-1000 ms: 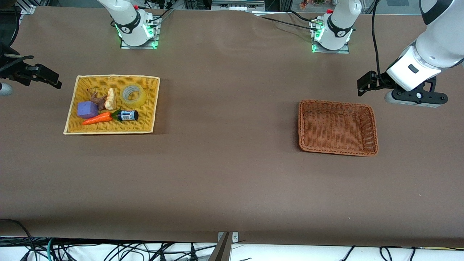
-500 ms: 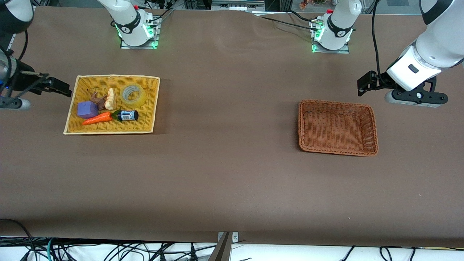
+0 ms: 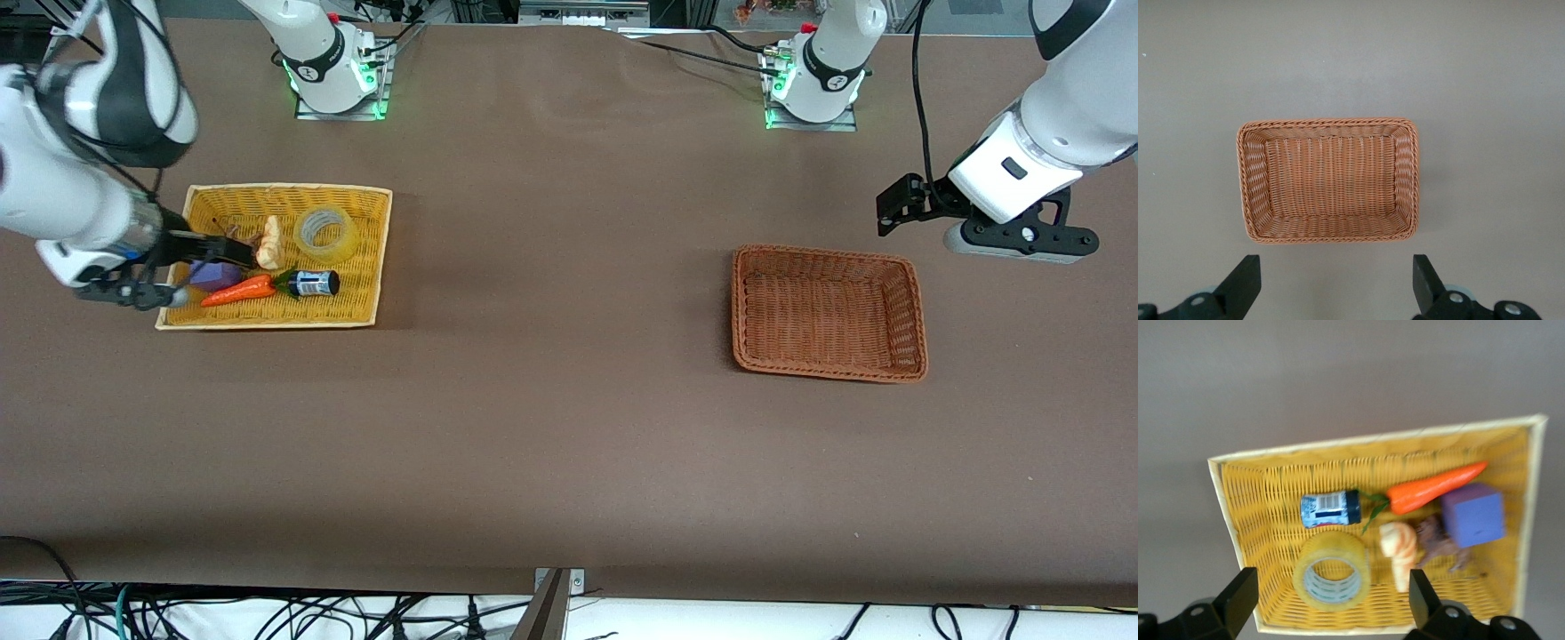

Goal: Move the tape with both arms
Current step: 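Move the right gripper over the yellow tray toward the tape roll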

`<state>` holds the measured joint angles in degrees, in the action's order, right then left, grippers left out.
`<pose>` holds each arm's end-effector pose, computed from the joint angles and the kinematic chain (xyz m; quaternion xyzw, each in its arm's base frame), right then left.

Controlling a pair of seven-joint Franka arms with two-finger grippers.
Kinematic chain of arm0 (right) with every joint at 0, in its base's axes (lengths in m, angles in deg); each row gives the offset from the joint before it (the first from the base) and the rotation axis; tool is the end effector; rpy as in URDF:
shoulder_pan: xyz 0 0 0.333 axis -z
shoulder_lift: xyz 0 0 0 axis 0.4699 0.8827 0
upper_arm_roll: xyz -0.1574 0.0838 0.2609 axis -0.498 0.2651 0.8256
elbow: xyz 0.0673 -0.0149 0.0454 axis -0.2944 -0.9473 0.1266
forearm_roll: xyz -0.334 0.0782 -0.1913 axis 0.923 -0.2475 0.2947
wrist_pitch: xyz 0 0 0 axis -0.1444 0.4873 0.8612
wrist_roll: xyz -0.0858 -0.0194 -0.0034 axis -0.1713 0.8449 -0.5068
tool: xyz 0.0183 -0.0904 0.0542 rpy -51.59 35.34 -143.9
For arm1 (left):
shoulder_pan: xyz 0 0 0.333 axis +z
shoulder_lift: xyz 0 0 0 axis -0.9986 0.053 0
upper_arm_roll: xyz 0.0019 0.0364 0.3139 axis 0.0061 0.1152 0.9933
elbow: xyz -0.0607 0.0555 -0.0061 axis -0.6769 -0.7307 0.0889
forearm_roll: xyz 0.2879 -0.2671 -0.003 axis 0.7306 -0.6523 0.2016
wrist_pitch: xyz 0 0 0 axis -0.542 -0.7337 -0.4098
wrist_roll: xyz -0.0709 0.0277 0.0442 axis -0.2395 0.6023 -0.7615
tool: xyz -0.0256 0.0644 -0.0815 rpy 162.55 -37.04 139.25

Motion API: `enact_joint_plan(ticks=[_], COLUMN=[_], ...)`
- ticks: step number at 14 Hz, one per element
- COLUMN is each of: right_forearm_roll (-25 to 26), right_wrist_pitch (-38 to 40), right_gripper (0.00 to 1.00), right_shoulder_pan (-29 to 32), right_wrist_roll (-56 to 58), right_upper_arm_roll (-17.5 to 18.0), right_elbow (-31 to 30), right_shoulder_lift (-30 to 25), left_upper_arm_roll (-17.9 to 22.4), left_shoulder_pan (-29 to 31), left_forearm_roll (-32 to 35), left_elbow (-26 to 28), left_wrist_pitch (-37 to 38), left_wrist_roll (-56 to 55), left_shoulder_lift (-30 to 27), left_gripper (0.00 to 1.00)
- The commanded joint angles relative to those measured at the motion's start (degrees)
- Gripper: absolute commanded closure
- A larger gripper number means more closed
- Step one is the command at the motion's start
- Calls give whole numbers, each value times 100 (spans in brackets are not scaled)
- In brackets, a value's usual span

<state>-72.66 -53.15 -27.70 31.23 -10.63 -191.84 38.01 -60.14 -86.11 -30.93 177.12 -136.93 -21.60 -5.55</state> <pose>0.5403 0.0195 0.3900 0.9946 -0.0579 -0.0860 0.0008 0.5548 -0.0875 0.5811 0.9989 -0.0413 -0.0230 0.0076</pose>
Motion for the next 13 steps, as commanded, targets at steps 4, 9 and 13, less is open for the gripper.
enact_joint_plan(ticks=[4, 9, 13], right_forearm_roll=[-77, -77, -68], right_wrist_pitch=[-1370, -2942, -3744], right_gripper=[0, 0, 0], right_shoulder_pan=[2, 2, -7], right_wrist_roll=[-1177, -1249, -1388], right_upper_arm_roll=[838, 1014, 1093], right_elbow=[-1808, -2924, -3462], right_shoulder_lift=[-761, -656, -507], left_upper_arm_roll=[-2, -2, -11], left_shoulder_pan=[11, 11, 11], left_forearm_roll=[-15, -15, -15], left_elbow=[-167, -167, -167], left_wrist_pitch=[134, 134, 134], left_wrist_roll=[107, 107, 107], left_shoulder_lift=[60, 60, 60], left_gripper=[0, 0, 0])
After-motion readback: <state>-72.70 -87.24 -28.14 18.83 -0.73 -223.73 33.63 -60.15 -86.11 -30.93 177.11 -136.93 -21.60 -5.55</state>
